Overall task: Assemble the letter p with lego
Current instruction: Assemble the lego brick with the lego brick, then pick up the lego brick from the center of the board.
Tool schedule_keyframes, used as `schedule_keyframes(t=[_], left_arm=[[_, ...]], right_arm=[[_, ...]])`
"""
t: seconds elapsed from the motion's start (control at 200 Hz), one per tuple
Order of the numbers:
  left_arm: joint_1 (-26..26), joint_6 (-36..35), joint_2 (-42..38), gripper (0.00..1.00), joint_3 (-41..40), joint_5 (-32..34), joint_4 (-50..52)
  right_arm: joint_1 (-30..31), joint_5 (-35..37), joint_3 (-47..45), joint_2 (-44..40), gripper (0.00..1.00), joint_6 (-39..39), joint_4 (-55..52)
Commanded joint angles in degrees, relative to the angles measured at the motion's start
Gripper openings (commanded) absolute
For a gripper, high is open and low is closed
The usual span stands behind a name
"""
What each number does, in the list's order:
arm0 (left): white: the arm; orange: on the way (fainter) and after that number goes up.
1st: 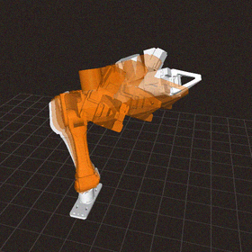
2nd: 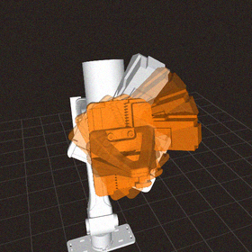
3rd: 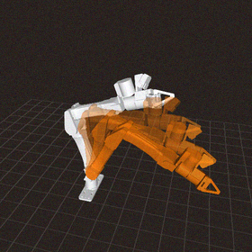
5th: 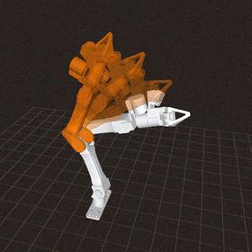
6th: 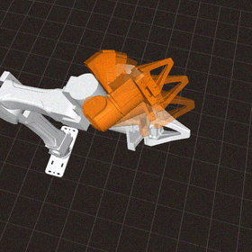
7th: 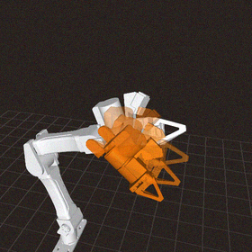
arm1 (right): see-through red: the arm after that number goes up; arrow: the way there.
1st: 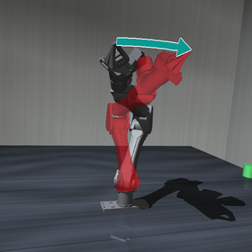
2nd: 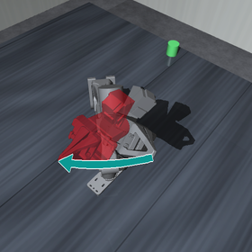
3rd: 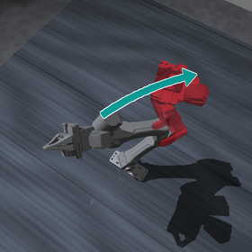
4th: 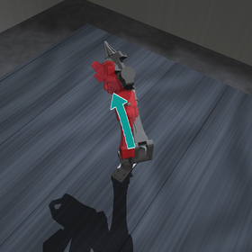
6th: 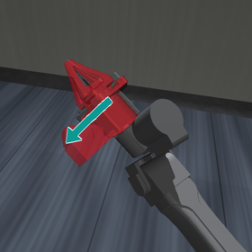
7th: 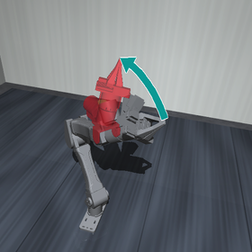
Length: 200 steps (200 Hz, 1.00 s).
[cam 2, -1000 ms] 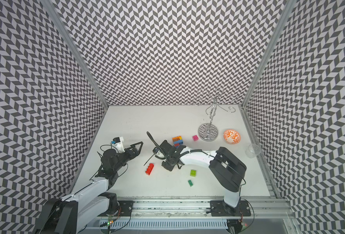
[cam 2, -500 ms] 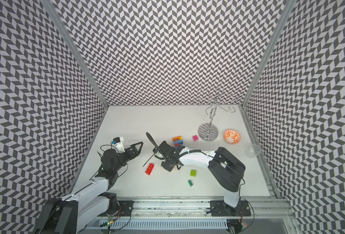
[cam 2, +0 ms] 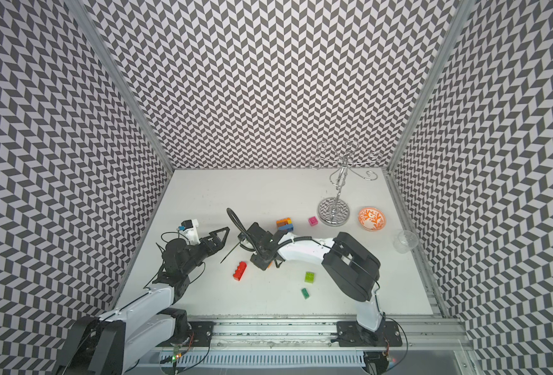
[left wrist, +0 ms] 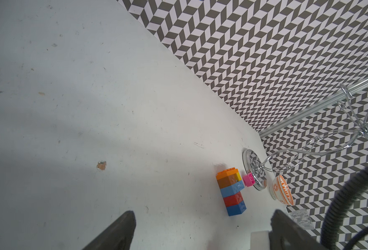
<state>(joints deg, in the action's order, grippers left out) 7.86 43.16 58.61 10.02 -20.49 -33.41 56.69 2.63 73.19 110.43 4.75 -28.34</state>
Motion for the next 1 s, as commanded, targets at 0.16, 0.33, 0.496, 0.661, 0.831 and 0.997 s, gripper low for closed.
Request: schedule_keyframes(t=[0.16,0.33,0.496,0.661,0.831,0.997], left_arm=[[0.71,-1.22,-0.21,1.00,0.43,-0.94,-1.32],[2.93,-2.78,-1.94,1.00,1.20,0.53,0.20],[8.23,-5.88,-3.58,1.00,2.90,4.38,2.40],[14.45,-8.87,-2.55,1.00,4.77,7.68,2.98],[19.75,-11.70,0.02,1.00,7.15,9.79,3.68],[23.03,-13.23,2.57,1.00,8.89,10.42,3.92]], right_arm=[[0.34,3.99,-0.52,-1.68,0.59,-3.01,-7.86],[-0.15,5.85,-2.16,-9.01,0.81,-6.39,-3.87],[-3.96,7.16,-11.83,-19.43,0.86,-12.70,4.43],[-10.10,4.55,-23.34,-30.99,0.87,-19.50,10.96],[-14.77,5.10,-33.81,-40.36,0.88,-24.84,14.19],[-18.77,3.80,-39.97,-47.58,0.88,-27.50,15.07]])
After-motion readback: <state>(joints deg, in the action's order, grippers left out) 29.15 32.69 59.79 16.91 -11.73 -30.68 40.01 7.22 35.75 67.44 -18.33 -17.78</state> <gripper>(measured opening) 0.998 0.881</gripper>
